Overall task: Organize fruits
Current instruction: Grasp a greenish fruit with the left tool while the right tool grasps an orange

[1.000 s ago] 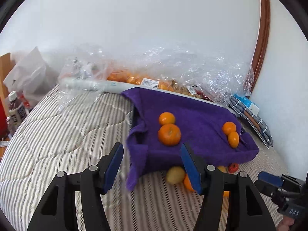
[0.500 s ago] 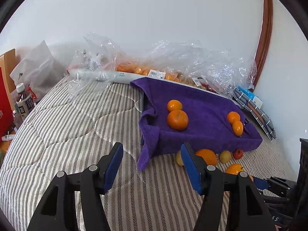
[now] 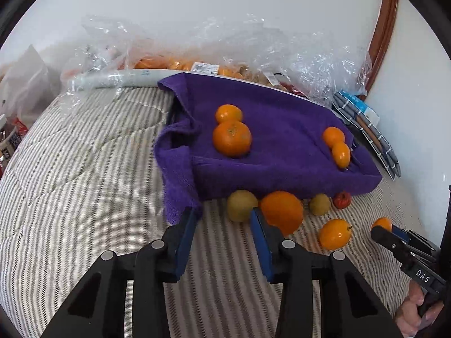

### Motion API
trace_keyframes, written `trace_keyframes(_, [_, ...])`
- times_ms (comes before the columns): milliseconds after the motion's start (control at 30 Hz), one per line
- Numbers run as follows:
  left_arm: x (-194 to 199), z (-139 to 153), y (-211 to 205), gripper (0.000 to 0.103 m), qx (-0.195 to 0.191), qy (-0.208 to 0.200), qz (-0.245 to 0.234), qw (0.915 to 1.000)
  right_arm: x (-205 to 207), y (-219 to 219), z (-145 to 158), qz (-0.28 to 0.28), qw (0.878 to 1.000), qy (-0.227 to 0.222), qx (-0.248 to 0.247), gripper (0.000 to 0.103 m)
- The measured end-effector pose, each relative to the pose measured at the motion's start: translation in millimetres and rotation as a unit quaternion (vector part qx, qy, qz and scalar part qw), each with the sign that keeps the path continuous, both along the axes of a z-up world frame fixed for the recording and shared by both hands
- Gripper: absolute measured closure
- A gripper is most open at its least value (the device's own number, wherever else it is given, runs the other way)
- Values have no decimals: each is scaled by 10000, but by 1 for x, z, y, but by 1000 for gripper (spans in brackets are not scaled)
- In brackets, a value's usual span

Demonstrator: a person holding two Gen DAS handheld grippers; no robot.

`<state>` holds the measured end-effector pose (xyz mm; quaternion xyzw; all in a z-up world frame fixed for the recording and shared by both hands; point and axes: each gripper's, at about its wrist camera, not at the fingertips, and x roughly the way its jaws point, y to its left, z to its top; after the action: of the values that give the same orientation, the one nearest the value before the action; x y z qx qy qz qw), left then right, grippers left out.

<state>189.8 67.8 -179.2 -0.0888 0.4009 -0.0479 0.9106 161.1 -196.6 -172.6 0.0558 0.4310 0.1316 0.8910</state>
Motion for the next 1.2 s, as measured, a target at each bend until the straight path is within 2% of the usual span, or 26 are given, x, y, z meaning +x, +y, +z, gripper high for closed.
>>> trace_keyframes(233, [11, 2, -13, 68, 140, 111, -36, 9998, -4, 3, 1, 169, 9997, -117, 156, 66])
trace_keyframes(400, [22, -5, -16, 68, -80, 292, -57, 9995, -5, -2, 2, 53, 9995, -114, 285, 66])
trace_keyframes(500, [25, -6, -21, 72, 70, 225, -68, 9997, -4, -4, 1, 61, 9993, -83, 352, 66])
trace_keyframes(533, [26, -6, -21, 77, 100, 228, -64, 9997, -4, -3, 1, 75, 9993, -78, 363, 66])
trace_keyframes(733, [15, -5, -15, 77, 111, 176, -54, 9998, -4, -6, 1, -19, 9993, -86, 373, 66])
trace_keyframes(800, [5, -3, -7, 77, -42, 58, -33, 10000, -4, -7, 1, -48, 9992, -75, 394, 66])
trace_keyframes(933, [-18, 1, 12, 77, -648, -262, 179, 9974, -4, -6, 0, -27, 9993, -89, 357, 66])
trace_keyframes(1033, [-26, 4, 10, 77, -619, -424, 155, 9971, -5, -5, 1, -36, 9994, -100, 320, 66])
trace_keyframes(1200, [-24, 4, 9, 77, -660, -466, 110, 9967, -7, -2, 3, 59, 9995, -170, 261, 66])
